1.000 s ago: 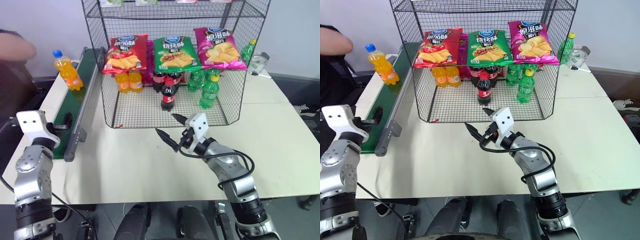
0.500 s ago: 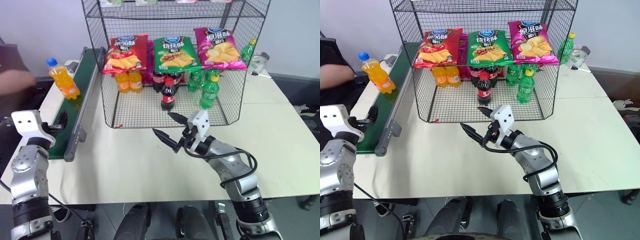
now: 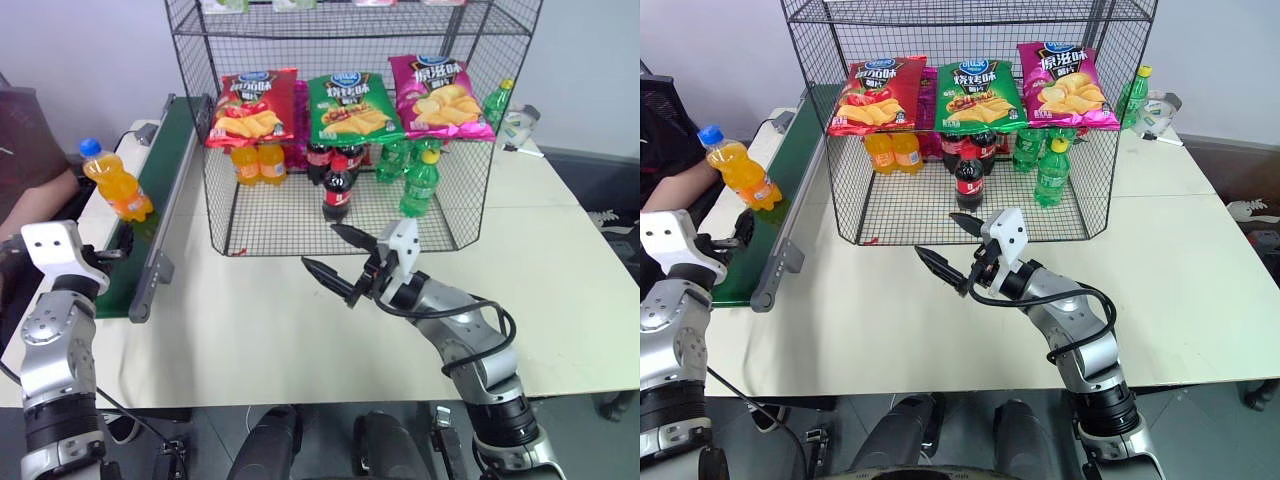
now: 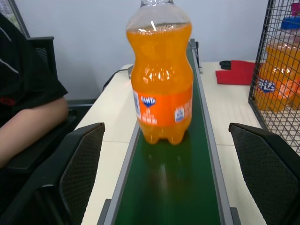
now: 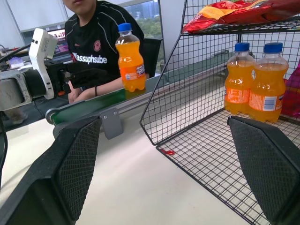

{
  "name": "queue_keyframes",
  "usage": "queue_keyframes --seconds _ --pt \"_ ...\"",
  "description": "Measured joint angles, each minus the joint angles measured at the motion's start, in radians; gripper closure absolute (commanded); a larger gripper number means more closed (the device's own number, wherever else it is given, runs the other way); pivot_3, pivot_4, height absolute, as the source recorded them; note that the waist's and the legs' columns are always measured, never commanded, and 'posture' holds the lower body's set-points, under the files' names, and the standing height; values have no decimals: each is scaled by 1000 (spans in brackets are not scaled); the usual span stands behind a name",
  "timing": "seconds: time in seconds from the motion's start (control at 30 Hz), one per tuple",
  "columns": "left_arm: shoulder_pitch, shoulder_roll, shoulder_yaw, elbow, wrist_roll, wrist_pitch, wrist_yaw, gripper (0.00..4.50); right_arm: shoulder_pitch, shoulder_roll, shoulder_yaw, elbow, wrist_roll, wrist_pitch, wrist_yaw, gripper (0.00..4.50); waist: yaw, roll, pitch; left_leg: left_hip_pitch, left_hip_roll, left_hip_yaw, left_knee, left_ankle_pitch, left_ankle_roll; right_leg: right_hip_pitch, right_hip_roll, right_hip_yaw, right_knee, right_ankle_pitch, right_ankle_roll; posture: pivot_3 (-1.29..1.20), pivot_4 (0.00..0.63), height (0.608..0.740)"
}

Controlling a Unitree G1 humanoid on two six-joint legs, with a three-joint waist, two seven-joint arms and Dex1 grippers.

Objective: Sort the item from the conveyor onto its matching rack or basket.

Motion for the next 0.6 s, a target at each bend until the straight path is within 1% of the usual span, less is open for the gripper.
queue_keyframes --seconds 0.6 --pt "5 19 38 0 -11 1 2 63 0 7 4 0 19 17 2 0 0 0 0 0 0 0 0 0 0 0 0 0 0 0 0 0 150 740"
